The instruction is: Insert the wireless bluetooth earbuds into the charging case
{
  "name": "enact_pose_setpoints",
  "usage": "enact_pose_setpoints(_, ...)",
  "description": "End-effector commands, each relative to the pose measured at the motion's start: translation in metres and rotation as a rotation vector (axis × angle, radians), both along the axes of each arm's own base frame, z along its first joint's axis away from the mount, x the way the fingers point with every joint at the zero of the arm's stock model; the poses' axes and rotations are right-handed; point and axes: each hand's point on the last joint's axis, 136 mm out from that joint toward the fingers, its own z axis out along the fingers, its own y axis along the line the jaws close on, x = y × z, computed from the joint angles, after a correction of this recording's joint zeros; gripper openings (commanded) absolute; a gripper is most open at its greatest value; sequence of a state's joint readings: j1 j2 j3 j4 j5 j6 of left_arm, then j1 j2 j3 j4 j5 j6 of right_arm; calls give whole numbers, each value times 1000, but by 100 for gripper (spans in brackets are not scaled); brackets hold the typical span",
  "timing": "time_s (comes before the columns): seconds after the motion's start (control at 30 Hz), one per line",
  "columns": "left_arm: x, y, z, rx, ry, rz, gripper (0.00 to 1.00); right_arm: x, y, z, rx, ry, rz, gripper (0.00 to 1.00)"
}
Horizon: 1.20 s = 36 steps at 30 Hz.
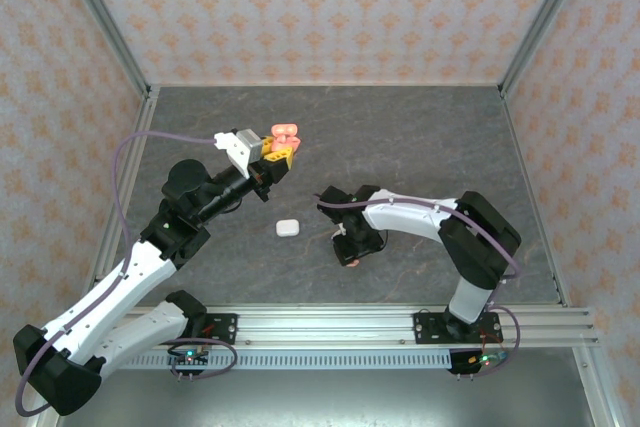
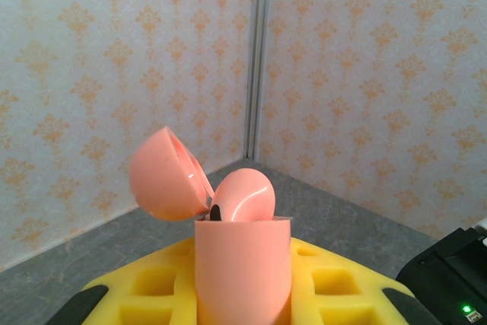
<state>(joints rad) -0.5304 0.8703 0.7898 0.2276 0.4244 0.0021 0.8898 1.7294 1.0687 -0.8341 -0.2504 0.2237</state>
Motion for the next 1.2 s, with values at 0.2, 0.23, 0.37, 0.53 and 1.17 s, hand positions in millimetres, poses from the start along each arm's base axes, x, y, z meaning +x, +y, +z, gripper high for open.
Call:
enact_pose_setpoints(0.2, -2, 3, 16, -6, -50, 17, 0, 14, 8, 1, -11, -50, -1, 51)
enact_pose_setpoints(0.23, -2, 3, 14, -4, -48, 17, 0, 13, 8, 0, -14, -47, 3, 51)
enact_pose_setpoints(0.37, -2, 3, 15, -2, -49, 16, 0, 11, 6, -3, -42, -33, 24, 51)
enact_pose_setpoints(0.53, -2, 3, 14, -1, -47, 19, 0, 1, 0, -6, -76, -3, 47, 51)
enact_pose_setpoints(1.17, -1, 3, 16, -1, -49, 20, 0, -17, -36, -6, -191, 23, 9, 49)
